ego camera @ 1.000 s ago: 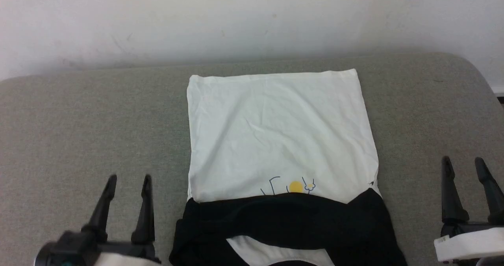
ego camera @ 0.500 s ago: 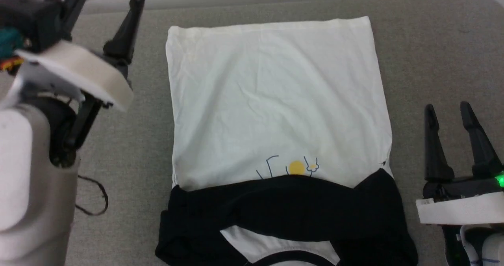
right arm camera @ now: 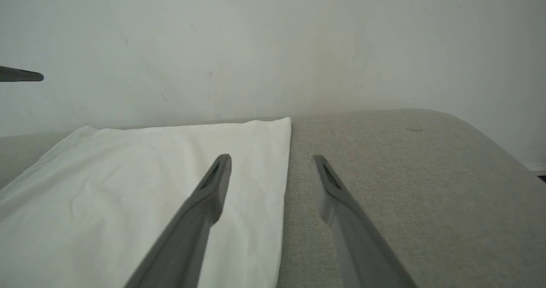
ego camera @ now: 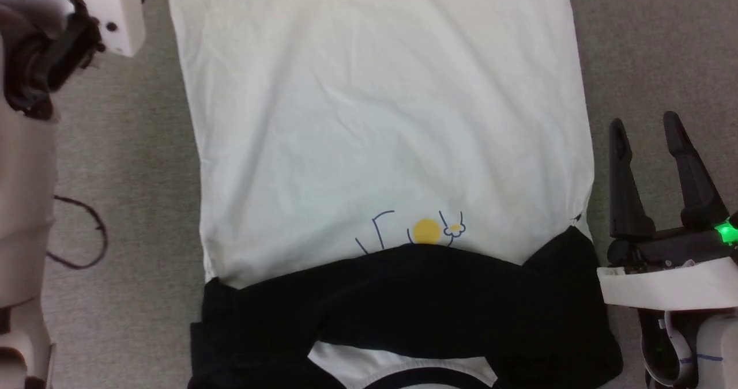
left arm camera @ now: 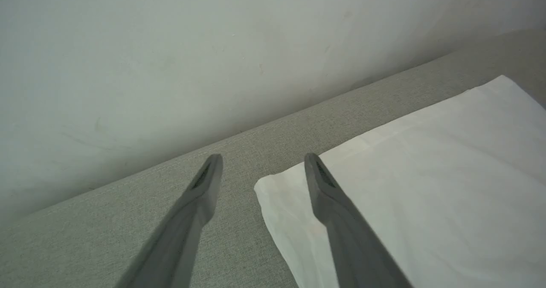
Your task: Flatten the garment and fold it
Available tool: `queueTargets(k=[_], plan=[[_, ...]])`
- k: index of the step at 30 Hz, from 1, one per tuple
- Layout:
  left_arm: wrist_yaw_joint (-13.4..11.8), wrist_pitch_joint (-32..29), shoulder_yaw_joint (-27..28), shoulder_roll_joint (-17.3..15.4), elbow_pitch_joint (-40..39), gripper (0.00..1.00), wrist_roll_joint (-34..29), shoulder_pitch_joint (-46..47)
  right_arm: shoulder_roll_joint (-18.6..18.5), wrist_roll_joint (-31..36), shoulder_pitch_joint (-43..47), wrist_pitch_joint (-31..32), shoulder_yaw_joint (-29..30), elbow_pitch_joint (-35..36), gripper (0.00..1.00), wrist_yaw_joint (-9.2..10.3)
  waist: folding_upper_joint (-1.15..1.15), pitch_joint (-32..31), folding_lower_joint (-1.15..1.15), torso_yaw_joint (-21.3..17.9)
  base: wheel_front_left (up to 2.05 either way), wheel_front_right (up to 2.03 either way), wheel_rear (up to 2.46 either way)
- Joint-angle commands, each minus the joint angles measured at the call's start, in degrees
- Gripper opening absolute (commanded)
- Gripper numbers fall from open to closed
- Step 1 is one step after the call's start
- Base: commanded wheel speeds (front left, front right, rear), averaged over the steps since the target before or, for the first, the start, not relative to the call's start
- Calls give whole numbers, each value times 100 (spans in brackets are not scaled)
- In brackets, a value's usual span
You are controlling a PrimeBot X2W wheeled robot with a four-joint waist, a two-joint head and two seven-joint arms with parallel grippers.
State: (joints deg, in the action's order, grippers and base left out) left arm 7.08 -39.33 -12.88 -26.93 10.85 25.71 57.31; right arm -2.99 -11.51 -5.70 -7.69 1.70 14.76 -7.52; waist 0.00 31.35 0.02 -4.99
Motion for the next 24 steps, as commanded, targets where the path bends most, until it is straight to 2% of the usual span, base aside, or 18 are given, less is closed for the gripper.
queueTargets(k=[1,10,16,17,18,24], plan=[[24,-158,-24,-37,104,100,66,118,11,-6,-83,-39,-12,18,100,3,0,421,-2,-261,0,0,0],[-212,-879,39,-51,470,100,333,159,11,-29,-176,-101,6,-16,100,3,0,676,-2,-436,0,0,0],[-300,-1062,-9,-260,514,100,229,-20,11,-36,-231,-108,31,-19,100,3,0,740,-2,-473,0,0,0],[-291,-1048,-14,-276,515,37,231,-39,11,-29,-242,-105,43,-16,100,3,0,744,-2,-468,0,0,0],[-263,-1020,-36,-295,510,0,231,-55,11,-14,-254,-101,50,-13,100,3,0,742,-2,-458,0,0,0],[-179,-766,-91,-267,542,0,308,-207,12,125,-437,31,-46,203,100,3,0,550,-2,-398,0,0,0]])
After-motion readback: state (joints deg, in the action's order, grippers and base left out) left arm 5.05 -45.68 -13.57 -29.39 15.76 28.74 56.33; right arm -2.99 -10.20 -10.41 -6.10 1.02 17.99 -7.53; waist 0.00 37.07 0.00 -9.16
